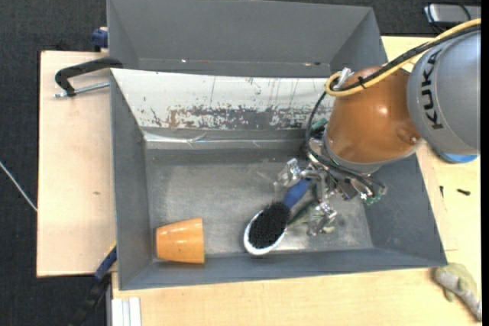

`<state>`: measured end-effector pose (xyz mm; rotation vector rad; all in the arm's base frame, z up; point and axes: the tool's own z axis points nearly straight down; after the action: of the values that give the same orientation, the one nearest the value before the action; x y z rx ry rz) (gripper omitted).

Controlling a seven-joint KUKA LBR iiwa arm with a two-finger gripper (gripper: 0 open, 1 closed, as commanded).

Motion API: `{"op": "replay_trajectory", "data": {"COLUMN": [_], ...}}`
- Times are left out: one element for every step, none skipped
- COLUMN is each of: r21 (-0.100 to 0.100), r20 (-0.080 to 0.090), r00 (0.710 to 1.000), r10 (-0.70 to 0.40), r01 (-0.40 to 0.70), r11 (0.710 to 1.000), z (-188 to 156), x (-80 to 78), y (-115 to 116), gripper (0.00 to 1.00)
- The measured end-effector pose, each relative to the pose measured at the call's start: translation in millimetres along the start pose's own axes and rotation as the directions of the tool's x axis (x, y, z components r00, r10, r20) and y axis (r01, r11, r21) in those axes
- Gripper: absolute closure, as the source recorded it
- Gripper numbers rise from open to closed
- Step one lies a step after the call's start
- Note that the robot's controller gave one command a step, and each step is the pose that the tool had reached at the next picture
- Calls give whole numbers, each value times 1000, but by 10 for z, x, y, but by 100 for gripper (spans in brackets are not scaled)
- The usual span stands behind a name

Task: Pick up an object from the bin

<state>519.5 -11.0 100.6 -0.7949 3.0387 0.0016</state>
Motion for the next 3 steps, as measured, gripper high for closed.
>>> {"op": "replay_trajectory", "data": {"r21": [-1, 1, 3], "r20": [2, 3, 10], "r00": [993, 993, 993], "r10": [-119, -117, -117], "r01": [119, 117, 117], "r11": [993, 993, 993], "z": [277, 262, 244], "x": [-252, -266, -293], "y": [-323, -319, -320], "gripper": [0, 0, 100]}}
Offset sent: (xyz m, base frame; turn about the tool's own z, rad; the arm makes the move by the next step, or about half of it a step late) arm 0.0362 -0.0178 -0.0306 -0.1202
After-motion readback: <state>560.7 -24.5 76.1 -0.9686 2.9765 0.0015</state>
